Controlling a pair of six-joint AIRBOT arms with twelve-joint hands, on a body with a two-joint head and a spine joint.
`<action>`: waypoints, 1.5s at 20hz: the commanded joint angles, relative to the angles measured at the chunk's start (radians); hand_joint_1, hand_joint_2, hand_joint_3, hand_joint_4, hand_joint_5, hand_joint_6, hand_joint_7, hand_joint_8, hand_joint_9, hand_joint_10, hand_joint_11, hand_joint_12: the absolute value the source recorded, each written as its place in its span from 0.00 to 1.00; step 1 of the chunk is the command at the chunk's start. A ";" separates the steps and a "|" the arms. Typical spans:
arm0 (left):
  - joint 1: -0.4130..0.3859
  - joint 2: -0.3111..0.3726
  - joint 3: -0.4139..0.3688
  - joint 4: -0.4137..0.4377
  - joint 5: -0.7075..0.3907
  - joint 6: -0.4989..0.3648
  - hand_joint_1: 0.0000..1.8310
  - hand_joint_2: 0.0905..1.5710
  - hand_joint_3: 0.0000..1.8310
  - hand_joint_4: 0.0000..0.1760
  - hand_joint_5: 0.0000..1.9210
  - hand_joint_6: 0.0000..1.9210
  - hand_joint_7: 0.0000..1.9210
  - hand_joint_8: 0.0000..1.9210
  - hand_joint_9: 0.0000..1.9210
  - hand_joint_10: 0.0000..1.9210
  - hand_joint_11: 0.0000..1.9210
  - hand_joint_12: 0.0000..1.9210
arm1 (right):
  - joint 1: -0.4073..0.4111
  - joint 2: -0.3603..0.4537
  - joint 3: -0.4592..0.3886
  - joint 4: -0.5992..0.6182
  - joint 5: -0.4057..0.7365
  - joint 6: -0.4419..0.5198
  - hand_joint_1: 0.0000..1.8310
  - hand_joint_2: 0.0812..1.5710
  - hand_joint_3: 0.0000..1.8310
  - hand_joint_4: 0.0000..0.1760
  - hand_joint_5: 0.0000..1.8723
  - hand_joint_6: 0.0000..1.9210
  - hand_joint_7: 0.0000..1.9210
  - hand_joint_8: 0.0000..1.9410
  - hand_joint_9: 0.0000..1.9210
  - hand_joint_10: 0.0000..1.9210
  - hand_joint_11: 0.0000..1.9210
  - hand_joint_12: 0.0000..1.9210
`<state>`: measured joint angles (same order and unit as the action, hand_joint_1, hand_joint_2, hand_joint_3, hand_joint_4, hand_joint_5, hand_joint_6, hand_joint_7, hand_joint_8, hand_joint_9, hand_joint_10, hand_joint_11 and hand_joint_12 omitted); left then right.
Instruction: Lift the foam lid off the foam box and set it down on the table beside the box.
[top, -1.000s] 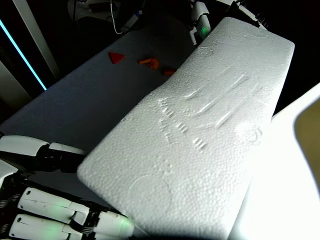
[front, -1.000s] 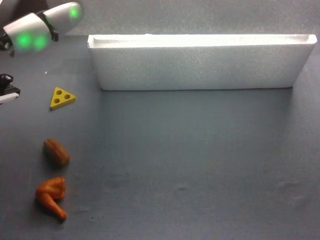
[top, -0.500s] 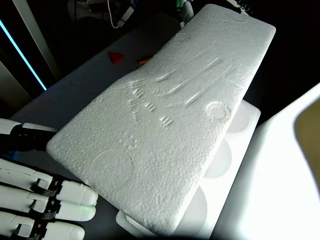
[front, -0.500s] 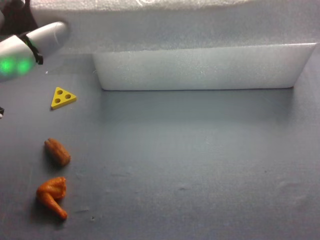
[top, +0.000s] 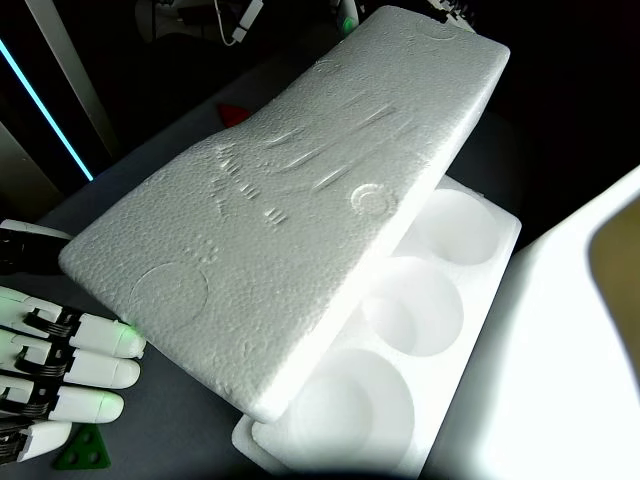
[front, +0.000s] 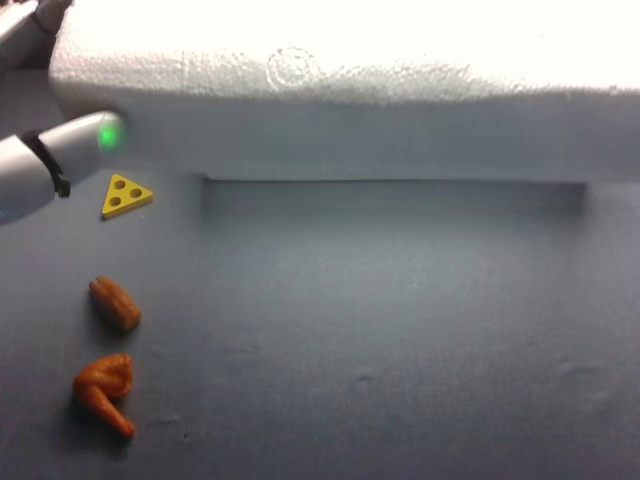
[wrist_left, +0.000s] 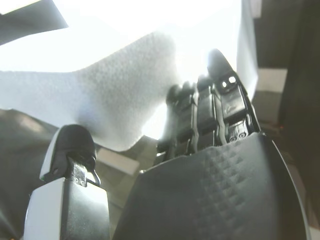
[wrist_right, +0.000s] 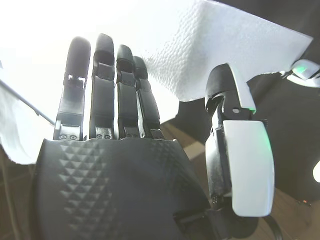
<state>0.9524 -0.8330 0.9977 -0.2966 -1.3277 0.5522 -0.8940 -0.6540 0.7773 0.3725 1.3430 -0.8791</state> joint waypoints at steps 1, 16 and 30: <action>0.005 0.001 -0.015 0.110 -0.141 -0.008 0.18 0.75 0.00 0.00 0.10 0.00 0.05 0.00 0.03 0.02 0.00 0.32 | -0.006 0.011 -0.015 -0.103 0.150 0.020 0.26 0.77 0.00 0.00 0.19 0.00 0.17 0.00 0.20 0.00 0.00 0.56; 0.197 -0.070 -0.063 0.021 -0.163 -0.073 0.11 0.77 0.00 0.12 0.09 0.00 0.04 0.00 0.04 0.00 0.00 0.17 | -0.349 -0.007 -0.039 0.053 0.274 0.161 0.21 0.80 0.00 0.00 0.16 0.00 0.19 0.01 0.20 0.01 0.00 0.60; 0.204 -0.156 0.031 -0.068 -0.031 -0.090 0.13 0.73 0.00 0.00 0.04 0.00 0.01 0.00 0.00 0.00 0.00 0.09 | -0.251 -0.175 0.113 0.080 0.052 0.195 0.23 0.78 0.00 0.00 0.01 0.26 0.09 0.00 0.00 0.15 0.00 0.53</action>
<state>1.1625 -0.9943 1.0271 -0.3645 -1.2301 0.4675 -1.1492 -0.8391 0.8860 0.4374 1.2739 -0.6914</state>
